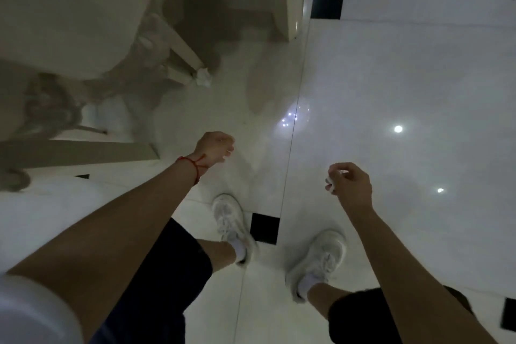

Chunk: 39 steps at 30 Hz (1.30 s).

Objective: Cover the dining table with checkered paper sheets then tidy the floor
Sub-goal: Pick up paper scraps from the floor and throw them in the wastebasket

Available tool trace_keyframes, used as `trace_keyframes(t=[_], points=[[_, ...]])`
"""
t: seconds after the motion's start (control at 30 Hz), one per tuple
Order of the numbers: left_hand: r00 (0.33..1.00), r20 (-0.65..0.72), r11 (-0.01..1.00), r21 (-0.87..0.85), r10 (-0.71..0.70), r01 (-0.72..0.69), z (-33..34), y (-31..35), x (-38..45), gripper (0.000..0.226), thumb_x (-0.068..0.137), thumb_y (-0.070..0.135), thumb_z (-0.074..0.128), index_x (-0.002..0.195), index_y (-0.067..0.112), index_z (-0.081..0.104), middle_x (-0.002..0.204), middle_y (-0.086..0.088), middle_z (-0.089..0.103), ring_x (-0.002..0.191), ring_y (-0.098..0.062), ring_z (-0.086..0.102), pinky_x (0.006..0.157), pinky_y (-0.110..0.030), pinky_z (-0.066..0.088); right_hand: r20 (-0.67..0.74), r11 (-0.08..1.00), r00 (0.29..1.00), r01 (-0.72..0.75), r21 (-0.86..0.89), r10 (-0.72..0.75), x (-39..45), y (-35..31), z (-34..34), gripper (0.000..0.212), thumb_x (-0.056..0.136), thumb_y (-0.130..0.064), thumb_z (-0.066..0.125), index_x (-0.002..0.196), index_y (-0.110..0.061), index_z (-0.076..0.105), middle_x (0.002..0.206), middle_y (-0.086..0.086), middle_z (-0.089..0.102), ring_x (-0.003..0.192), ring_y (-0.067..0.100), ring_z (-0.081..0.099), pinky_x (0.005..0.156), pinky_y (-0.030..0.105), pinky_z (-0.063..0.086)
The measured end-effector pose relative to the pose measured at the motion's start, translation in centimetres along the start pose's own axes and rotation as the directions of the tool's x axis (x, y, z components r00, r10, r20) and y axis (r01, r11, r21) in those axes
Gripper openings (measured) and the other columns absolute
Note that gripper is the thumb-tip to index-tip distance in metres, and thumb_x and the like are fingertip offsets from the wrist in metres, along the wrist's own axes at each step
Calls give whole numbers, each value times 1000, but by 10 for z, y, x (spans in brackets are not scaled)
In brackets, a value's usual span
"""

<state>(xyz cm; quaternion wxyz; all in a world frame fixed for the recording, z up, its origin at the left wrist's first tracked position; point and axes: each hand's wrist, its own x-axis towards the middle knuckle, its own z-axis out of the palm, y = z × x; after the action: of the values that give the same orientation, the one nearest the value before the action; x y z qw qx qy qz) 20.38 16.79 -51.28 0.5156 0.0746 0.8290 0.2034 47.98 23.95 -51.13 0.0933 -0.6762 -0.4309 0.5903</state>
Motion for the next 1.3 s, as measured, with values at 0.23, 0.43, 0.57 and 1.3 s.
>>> trace_keyframes(t=[0.23,0.43,0.57,1.3], points=[[989,-149,997,-81,-26,14,14,-32,147,13,91,17,52,100,9,59,97,-15,57,64,-16,53,55,-24,46,18,996,1000,-2,87,0,92,69,69,7,86,-2,57,83,-6,62,68,16,61,58,26,57,64,37,47],[902,-396,973,214,170,-89,-7,-45,261,52,92,26,51,139,9,36,142,-17,42,128,-32,42,106,-31,31,31,997,999,18,71,-20,160,112,125,6,84,-2,58,85,-2,64,61,12,59,60,25,60,72,40,50],[788,-474,900,375,393,-223,-21,-39,316,57,90,20,54,140,4,33,141,-25,38,130,-36,38,108,-35,30,48,995,995,84,59,-87,200,121,154,7,85,-3,58,86,-3,65,56,9,58,56,20,57,72,39,49],[721,-549,903,182,422,-390,31,-46,325,22,82,11,65,101,-1,69,108,-20,68,102,-29,62,81,-26,45,47,994,994,101,40,-103,212,123,171,7,85,-4,58,85,-7,65,56,9,57,58,19,54,75,40,49]])
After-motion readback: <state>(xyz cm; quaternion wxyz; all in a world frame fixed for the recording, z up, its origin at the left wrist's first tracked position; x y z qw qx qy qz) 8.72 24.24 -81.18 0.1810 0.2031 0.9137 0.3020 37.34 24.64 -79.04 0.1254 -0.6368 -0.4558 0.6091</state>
